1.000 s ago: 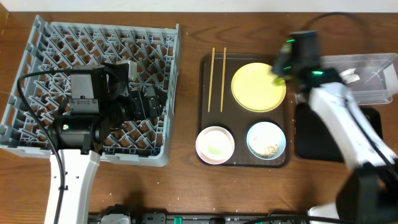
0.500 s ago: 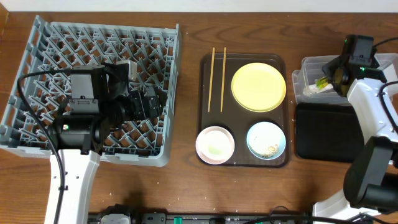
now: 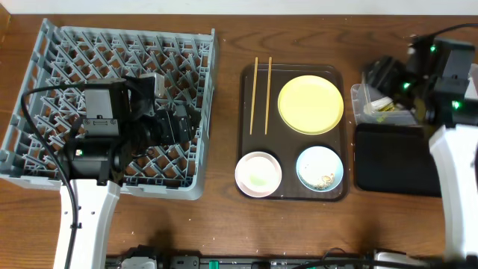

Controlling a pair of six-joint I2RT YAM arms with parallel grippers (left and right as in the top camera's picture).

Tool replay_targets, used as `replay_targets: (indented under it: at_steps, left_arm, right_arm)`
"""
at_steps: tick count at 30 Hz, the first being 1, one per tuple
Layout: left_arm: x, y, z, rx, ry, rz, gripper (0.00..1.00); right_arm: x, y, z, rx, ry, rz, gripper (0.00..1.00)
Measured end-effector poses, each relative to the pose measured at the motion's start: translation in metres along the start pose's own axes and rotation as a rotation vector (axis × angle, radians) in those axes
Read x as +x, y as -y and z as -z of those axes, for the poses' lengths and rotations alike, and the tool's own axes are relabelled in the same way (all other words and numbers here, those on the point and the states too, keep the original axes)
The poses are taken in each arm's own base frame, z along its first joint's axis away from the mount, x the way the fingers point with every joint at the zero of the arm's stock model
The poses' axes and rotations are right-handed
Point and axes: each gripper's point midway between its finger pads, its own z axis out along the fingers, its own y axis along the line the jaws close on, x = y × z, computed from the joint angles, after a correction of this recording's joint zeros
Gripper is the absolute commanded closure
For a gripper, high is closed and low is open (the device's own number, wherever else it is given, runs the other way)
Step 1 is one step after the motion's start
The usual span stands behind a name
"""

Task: Sort waste into correct bins and load items into the dishwasher
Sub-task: 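Grasp the white cup from the pink dish with the right gripper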

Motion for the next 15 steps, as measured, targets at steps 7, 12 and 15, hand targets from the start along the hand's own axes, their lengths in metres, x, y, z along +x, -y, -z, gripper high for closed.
replay_targets:
  at_steps: [7,12,15]
  left_arm:
    - [0.01,-0.002,0.0,-0.006,-0.038,0.019,0.06]
    - [0.01,-0.001,0.001,-0.006,-0.037,0.019,0.06]
    - [0.01,0.002,0.007,-0.001,-0.019,0.009,0.05]
  right_arm:
    - [0.101,-0.054,0.004,-0.119,-0.333,0.225,0.46]
    - [0.177,-0.08,-0.006,-0.187,-0.521,0.415,0.47]
    - [0.216,-0.081,-0.015,-0.169,-0.592,0.507,0.47]
